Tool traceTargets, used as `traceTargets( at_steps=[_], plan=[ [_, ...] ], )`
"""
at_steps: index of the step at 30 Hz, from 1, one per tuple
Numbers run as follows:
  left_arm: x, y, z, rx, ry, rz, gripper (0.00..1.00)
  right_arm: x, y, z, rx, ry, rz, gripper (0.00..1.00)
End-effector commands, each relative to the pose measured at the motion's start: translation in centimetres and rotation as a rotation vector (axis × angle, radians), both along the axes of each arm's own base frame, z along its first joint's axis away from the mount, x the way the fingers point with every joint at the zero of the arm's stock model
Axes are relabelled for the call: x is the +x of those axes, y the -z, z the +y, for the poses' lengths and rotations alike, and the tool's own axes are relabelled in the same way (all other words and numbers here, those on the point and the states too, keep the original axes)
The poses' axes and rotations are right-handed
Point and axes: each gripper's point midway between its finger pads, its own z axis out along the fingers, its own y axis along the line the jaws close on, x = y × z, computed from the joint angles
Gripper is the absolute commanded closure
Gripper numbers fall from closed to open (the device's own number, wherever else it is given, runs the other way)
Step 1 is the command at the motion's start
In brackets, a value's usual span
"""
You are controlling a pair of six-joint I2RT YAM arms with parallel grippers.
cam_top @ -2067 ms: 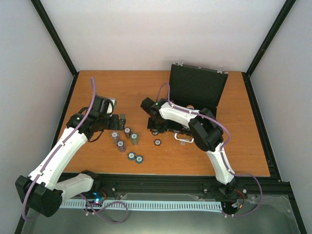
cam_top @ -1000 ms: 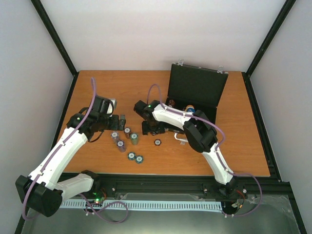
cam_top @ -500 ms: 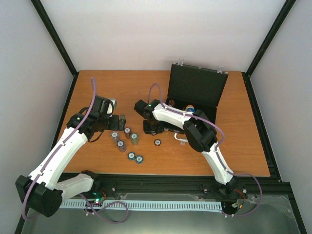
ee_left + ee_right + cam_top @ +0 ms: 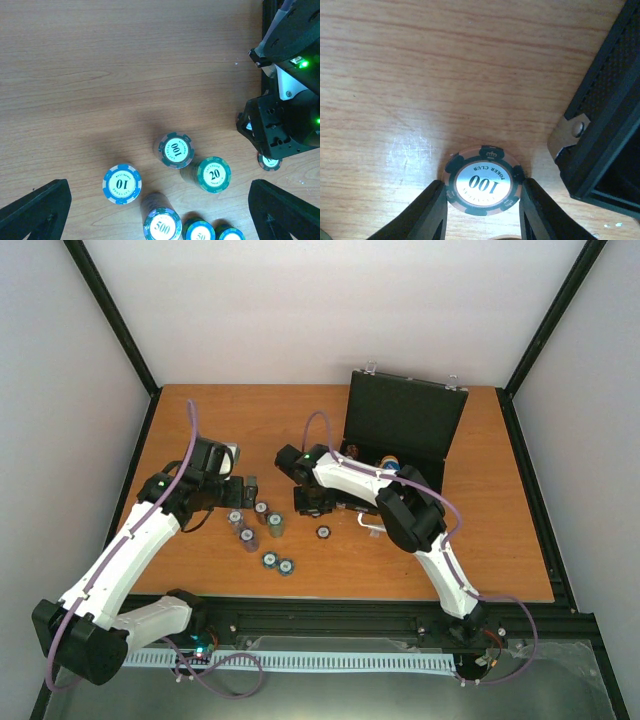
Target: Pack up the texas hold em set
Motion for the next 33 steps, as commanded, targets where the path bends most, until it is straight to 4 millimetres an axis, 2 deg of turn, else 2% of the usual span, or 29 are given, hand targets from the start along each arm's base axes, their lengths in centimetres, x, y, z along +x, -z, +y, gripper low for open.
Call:
traceTargets(
  at_steps=[1,12,16,18,19,21,28,33],
  plan=[
    [0.1,-0.7,0.0,-0.001,0.008,-0.030,0.00,-0.2,-0.6,-0.3,-0.004,-0.020,-0.014,0.69],
    [0.0,-0.4,-0.1,-0.007,0.010,-0.021,0.00,-1.1,-2.4,-0.2,-0.007,-0.060,-0.044,0.67],
    [0.1,-0.5,-0.2,-0.010,0.013,-0.025,0.00,-1.3,-2.3,-0.2,-0.007,-0.059,-0.039,0.55],
    [0.1,-0.6,-0.1,-0.006,0.013,-0.027,0.00,-1.3,-2.4,-0.1,-0.001,-0.058,-0.042,0.45],
    [0.1,-0.7,-0.1,-0.005,0.013,-0.029,0.00,-1.3,-2.5,-0.1,0.000,-0.058,-0.045,0.36],
    [0.2,-0.8,-0.1,-0.006,0.013,-0.033,0.00,-0.9,-2.7,-0.1,-0.001,-0.045,-0.054,0.29],
    [0.3,-1.2,-0.2,-0.012,0.014,-0.039,0.00,0.5,-1.7,0.6,0.042,0.039,-0.018,0.28],
    [0.3,-1.3,-0.1,-0.007,0.008,-0.040,0.00,0.8,-0.2,0.8,0.031,0.060,0.010,0.30]
  ],
)
